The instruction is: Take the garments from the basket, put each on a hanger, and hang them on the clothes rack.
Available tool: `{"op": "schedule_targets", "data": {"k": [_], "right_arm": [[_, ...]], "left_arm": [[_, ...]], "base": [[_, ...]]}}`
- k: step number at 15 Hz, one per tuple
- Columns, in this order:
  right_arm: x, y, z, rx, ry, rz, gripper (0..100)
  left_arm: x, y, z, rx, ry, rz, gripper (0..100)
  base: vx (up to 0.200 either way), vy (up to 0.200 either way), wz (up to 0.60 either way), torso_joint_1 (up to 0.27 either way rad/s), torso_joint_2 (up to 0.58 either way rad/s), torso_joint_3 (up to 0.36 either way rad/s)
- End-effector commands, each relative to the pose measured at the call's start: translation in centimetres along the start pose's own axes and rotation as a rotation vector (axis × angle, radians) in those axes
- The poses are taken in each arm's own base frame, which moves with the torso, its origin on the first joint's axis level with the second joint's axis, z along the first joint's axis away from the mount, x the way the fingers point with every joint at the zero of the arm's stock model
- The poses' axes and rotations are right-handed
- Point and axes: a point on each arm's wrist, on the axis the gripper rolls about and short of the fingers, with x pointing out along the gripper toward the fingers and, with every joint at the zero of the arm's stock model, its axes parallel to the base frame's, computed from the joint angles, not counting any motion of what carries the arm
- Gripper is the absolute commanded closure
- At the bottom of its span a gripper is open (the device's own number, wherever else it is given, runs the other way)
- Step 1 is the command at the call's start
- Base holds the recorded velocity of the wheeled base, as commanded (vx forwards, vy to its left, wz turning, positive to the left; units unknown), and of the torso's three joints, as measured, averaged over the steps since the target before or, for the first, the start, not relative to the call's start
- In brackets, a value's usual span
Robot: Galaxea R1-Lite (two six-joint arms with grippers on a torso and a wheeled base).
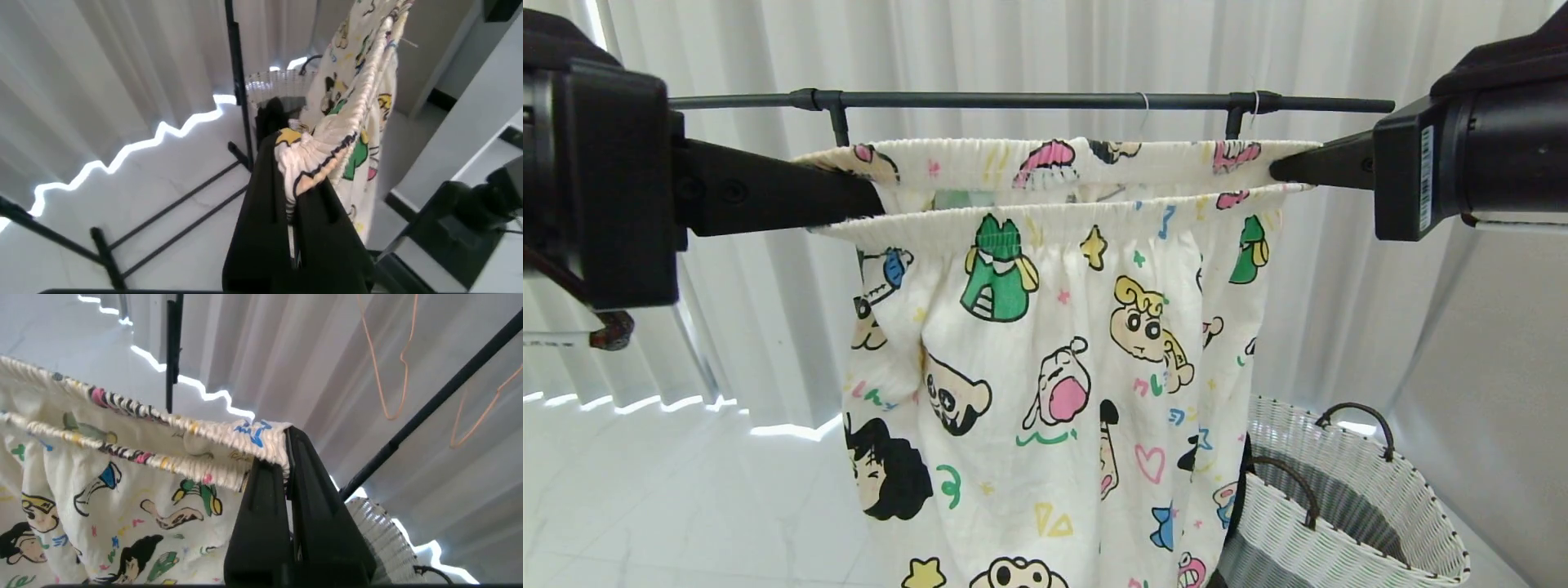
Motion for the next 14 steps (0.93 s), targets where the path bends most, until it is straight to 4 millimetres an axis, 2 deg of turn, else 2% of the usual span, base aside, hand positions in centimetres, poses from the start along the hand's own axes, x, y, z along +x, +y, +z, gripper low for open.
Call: {"op": "schedule_targets", "data": {"k": [1, 4, 6, 8, 10, 12, 14], "right_arm": [[0.0, 0.0, 0.1, -0.001, -0.003, 0.001, 100], [-0.2, 0.0, 0.1, -0.001, -0.008, 0.002, 100], [-1.6, -0.3, 0.0, -0.001, -0.010, 0.003, 100], [-4.2, -0.6, -0.4, -0.011, 0.028, 0.034, 100], [-6.7, 0.3, -0.6, -0.032, 0.029, 0.160, 100], [-8.3, 0.8, -1.5, -0.062, 0.092, 0.232, 100], [-9.1, 1.8, -1.8, -0.084, 0.107, 0.332, 100]], "left_arm": [[-0.1, 0.0, -0.6, 0.041, 0.014, 0.014, 100], [-0.1, 0.1, -2.1, 0.156, 0.059, 0.015, 100], [0.4, 0.1, -1.6, 0.169, 0.030, 0.015, 100], [1.9, 0.2, -0.8, 0.168, -0.025, 0.025, 100], [3.9, 0.3, -0.5, 0.165, -0.037, 0.031, 100], [6.0, 0.3, 0.0, 0.163, -0.052, 0.032, 100], [7.4, 0.3, 0.4, 0.160, -0.063, 0.032, 100]], "base": [[0.000, 0.000, 0.00, 0.000, 0.00, 0.000], [0.000, 0.000, 0.00, 0.000, 0.00, 0.000], [0.000, 0.000, 0.00, 0.000, 0.00, 0.000], [0.000, 0.000, 0.00, 0.000, 0.00, 0.000], [0.000, 0.000, 0.00, 0.000, 0.00, 0.000], [0.000, 0.000, 0.00, 0.000, 0.00, 0.000], [0.000, 0.000, 0.00, 0.000, 0.00, 0.000]]}}
